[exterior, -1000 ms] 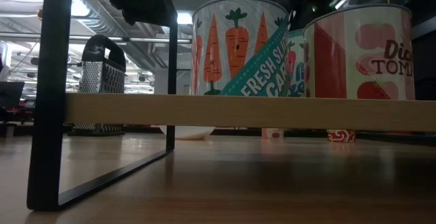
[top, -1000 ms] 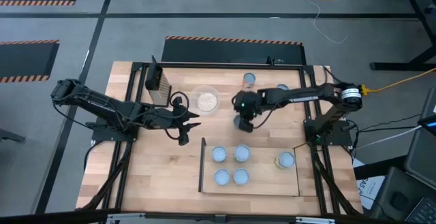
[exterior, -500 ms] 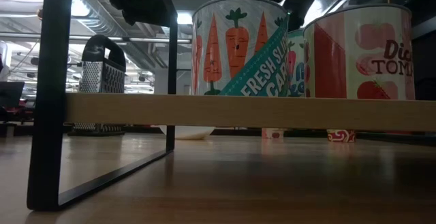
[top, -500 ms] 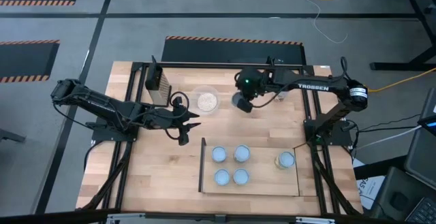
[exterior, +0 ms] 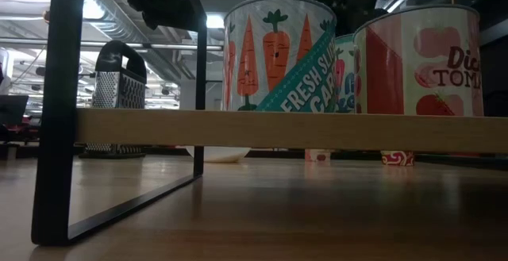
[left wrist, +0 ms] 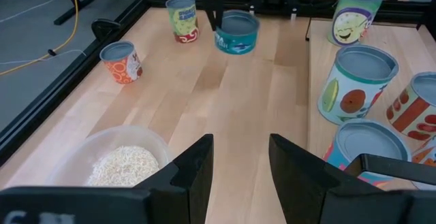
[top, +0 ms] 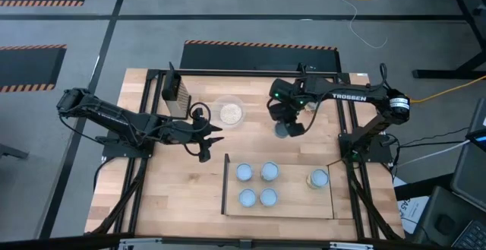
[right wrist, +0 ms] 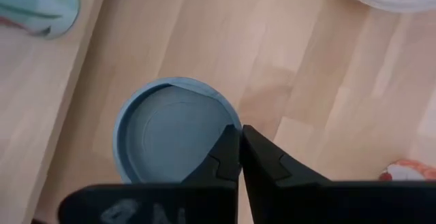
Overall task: Pick and place cans onto a shelf
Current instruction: Put the canned tuna can on the shelf
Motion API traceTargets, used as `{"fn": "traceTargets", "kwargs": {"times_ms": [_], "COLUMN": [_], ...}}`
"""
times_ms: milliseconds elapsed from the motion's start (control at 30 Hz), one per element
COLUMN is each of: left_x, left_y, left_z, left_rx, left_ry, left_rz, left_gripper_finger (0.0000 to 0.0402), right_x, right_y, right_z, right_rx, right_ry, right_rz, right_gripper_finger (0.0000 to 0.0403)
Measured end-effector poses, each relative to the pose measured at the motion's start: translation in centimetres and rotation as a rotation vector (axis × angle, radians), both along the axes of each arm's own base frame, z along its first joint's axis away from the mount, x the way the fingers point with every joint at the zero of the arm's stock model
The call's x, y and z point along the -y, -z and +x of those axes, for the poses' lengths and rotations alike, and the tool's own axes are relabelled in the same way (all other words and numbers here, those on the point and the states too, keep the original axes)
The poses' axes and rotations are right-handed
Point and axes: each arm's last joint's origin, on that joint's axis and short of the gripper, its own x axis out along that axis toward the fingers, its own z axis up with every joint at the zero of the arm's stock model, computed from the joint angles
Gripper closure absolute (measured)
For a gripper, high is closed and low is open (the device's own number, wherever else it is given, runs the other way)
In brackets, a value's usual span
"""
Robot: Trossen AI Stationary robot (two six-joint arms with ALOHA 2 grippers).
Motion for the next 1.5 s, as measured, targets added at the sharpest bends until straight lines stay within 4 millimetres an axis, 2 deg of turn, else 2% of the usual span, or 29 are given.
{"fn": "traceTargets", "kwargs": {"times_ms": [267, 433, 833, 1033, 1200, 1500], "left_x": [0.0, 0.0, 0.0, 0.0, 0.0, 0.0], "left_y": [0.0, 0.0, 0.0, 0.0, 0.0, 0.0], "left_z": [0.0, 0.0, 0.0, 0.0, 0.0, 0.0], "left_rx": [0.0, 0.0, 0.0, 0.0, 0.0, -0.001], "left_ry": [-0.001, -0.001, -0.001, -0.001, 0.0, 0.001], "left_rz": [-0.002, -0.002, -0.002, -0.002, -0.002, 0.001], "left_gripper_finger": [0.0266, 0.0266, 0.0266, 0.0266, 0.0266, 0.0266], "right_x": [-0.3, -0.8, -0.4, -0.2, 0.1, 0.4], "right_y": [1.7, 3.5, 8.0, 9.2, 9.3, 9.4], "right_z": [0.9, 1.8, 3.6, 4.6, 4.6, 4.6], "right_rx": [-0.063, -0.098, -0.136, -0.108, -0.104, -0.133], "right_ry": [-0.073, -0.243, -0.587, -0.585, -0.571, -0.56], "right_rz": [0.008, -0.016, -0.052, -0.084, -0.096, -0.142], "right_gripper_finger": [0.0393, 0.0392, 0.0391, 0.0391, 0.0387, 0.0337]}}
